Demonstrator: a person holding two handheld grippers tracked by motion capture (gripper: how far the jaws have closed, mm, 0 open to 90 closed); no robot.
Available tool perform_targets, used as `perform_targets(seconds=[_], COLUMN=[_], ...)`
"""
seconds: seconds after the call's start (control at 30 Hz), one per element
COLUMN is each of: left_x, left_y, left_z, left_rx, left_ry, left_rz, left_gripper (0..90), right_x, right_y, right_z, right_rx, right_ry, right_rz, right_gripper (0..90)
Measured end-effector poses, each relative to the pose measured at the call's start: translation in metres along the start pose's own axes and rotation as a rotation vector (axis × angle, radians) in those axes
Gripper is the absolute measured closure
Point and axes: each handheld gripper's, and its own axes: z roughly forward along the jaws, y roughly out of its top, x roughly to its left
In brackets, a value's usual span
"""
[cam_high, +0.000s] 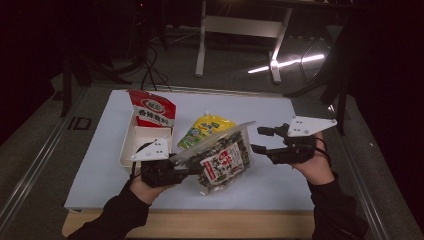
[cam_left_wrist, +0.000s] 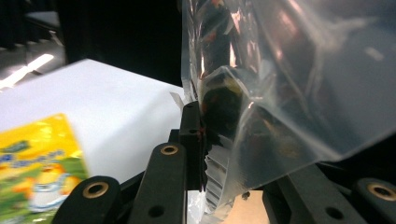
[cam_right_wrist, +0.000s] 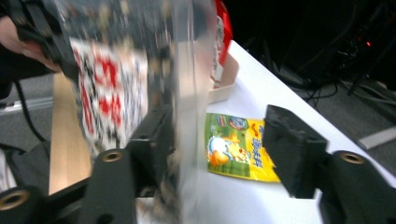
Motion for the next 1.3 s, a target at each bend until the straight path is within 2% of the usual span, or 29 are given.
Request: perform_targets(seconds=[0.07,0.13,0.17,0.2,0.23,0.37,0.5,0.6,0.73,1.0,1.3], left_x=[0.004,0.006,0.008,0.009,0.013,0.020,0.026,0.030,0.037,0.046,0.067], left_y=[0.005,0.007,0.009,0.011,0.015,0.020,0.024,0.026,0.029,0.031,0.018], left_z=[-0.005,-0.007,-0.009,-0.011,-0.016,-0.026,-0.038,-0.045,-0.061,-0.079,-0.106], left_rx=[-0.007,-0.006,-0.007,-0.007,-0.010,-0.013,-0.013,-0.019,-0.020,0.008,0.049], left_ry=[0.021,0.032,0.044,0.052,0.076,0.121,0.171,0.189,0.217,0.247,0.317], left_rz=[0.000,0.005,0.006,0.007,0.010,0.023,0.032,0.032,0.026,0.034,0.016], left_gripper=[76.8,76.8,76.8,76.8,76.8,76.8,76.8,76.8,76.8,76.7,76.7], right_x=[-0.003,-0.004,-0.006,-0.006,-0.008,-0.010,-0.009,-0.008,-0.004,-0.004,-0.005], right_y=[-0.008,-0.011,-0.018,-0.018,-0.025,-0.038,-0.049,-0.053,-0.065,-0.075,-0.088], right_z=[0.003,0.004,0.008,0.008,0.012,0.018,0.021,0.022,0.025,0.020,0.021], right_rx=[-0.004,-0.002,0.014,0.014,0.014,-0.027,-0.039,-0.040,-0.061,-0.107,-0.096], right_ry=[-0.010,-0.006,-0.030,-0.030,-0.014,0.015,0.024,0.018,0.055,0.014,0.012], right_rz=[0.014,0.024,0.046,0.046,0.070,0.131,0.133,0.124,0.135,0.129,0.155], right_gripper=[30.9,29.2,26.6,26.6,23.6,19.2,15.2,14.8,14.0,14.0,14.1])
